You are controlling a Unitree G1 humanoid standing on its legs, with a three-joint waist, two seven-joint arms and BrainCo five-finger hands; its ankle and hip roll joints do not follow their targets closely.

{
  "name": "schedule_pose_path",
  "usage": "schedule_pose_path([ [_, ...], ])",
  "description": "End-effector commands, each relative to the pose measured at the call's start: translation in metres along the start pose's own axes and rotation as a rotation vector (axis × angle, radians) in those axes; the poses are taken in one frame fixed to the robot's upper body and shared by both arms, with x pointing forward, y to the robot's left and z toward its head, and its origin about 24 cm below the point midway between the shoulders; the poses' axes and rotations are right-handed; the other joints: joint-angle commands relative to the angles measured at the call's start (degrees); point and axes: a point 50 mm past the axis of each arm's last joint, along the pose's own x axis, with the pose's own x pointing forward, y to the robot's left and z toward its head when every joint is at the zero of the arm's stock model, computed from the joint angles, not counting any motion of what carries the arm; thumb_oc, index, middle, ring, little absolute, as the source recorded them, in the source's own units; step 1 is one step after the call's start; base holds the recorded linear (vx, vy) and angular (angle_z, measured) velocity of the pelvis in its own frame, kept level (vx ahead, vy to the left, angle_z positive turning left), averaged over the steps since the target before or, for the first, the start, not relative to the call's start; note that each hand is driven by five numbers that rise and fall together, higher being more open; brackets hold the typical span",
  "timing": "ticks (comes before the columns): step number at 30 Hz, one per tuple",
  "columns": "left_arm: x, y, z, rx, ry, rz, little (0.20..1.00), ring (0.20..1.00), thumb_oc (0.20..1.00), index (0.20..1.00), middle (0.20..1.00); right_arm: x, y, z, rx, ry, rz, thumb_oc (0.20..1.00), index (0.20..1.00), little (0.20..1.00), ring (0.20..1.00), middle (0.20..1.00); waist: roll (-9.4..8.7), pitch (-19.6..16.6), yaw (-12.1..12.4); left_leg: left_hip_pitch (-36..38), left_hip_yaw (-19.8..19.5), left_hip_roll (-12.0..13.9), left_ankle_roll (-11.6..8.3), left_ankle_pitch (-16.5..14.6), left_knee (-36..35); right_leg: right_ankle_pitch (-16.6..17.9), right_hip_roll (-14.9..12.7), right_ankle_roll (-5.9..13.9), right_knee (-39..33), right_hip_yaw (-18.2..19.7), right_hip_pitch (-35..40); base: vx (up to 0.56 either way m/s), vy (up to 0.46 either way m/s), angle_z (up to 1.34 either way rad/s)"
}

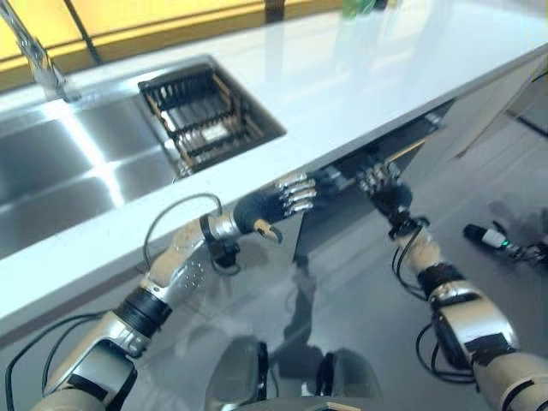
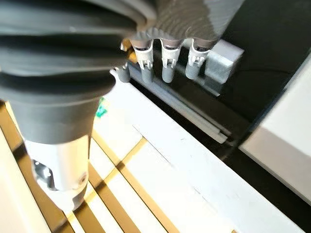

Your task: Pick up plates and place into dishwasher.

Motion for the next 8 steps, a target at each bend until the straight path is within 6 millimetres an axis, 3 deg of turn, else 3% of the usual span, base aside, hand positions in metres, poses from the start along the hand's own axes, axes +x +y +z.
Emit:
schedule_pose_path([
  [1, -0.004, -0.018, -0.045, -0.108, 0.053, 0.065, 1.0, 1.0, 1.0, 1.0, 1.0, -0.01, -0.005, -0.02, 0.022, 0.065, -0.045, 1.0, 1.0, 1.0, 1.0, 1.0, 2.21, -1.72, -0.54, 6.99, -0.31, 2.36, -3.4, 6.03, -16.83, 8.68, 3.64, -1.83, -15.95, 1.6, 3.44, 0.09, 0.081, -0.17],
  [2, -0.016, -0.017, -0.067, -0.148, 0.11, 0.124, 1.0, 1.0, 1.0, 1.0, 1.0, -0.028, -0.018, -0.045, 0.068, 0.148, -0.105, 1.0, 1.0, 1.0, 1.0, 1.0, 2.44, -2.56, -0.97, 8.52, -0.01, 2.41, -3.68, 7.43, -20.08, 9.99, 3.84, -1.27, -18.42, 2.04, 4.47, 0.08, 0.071, -0.2],
  [3, -0.022, -0.018, -0.076, -0.171, 0.129, 0.143, 1.0, 1.0, 1.0, 1.0, 1.0, -0.035, -0.023, -0.054, 0.079, 0.175, -0.122, 1.0, 1.0, 1.0, 1.0, 1.0, 2.57, -2.93, -1.08, 9.3, 0.12, 2.49, -3.81, 8.21, -22.03, 10.83, 3.86, -1.04, -20.16, 2.25, 5.04, 0.07, 0.077, -0.18],
  [4, -0.037, -0.02, -0.1, -0.223, 0.2, 0.24, 1.0, 1.0, 1.0, 1.0, 1.0, -0.055, -0.033, -0.081, 0.12, 0.267, -0.187, 1.0, 1.0, 1.0, 1.0, 1.0, 2.75, -3.81, -1.43, 10.44, 0.1, 2.59, -4.2, 9.57, -25.22, 12.45, 3.93, -0.45, -23.01, 2.7, 5.94, 0.07, 0.046, -0.13],
  [7, -0.068, -0.026, -0.147, -0.312, 0.349, 0.422, 1.0, 1.0, 1.0, 1.0, 1.0, -0.094, -0.044, -0.126, 0.214, 0.404, -0.297, 1.0, 1.0, 1.0, 1.0, 1.0, 2.83, -5.23, -2.43, 12.56, 0.51, 2.51, -4.27, 11.32, -30.94, 14.26, 4.56, 0.17, -27.5, 3.2, 7.27, 0.05, 0.028, -0.04],
  [8, -0.072, -0.027, -0.153, -0.328, 0.377, 0.452, 1.0, 1.0, 1.0, 1.0, 1.0, -0.1, -0.045, -0.132, 0.221, 0.426, -0.317, 1.0, 1.0, 1.0, 1.0, 1.0, 2.86, -5.44, -2.61, 12.86, 0.5, 2.48, -4.3, 11.57, -31.68, 14.51, 4.66, 0.25, -28.09, 3.14, 7.49, 0.04, 0.006, -0.1],
])
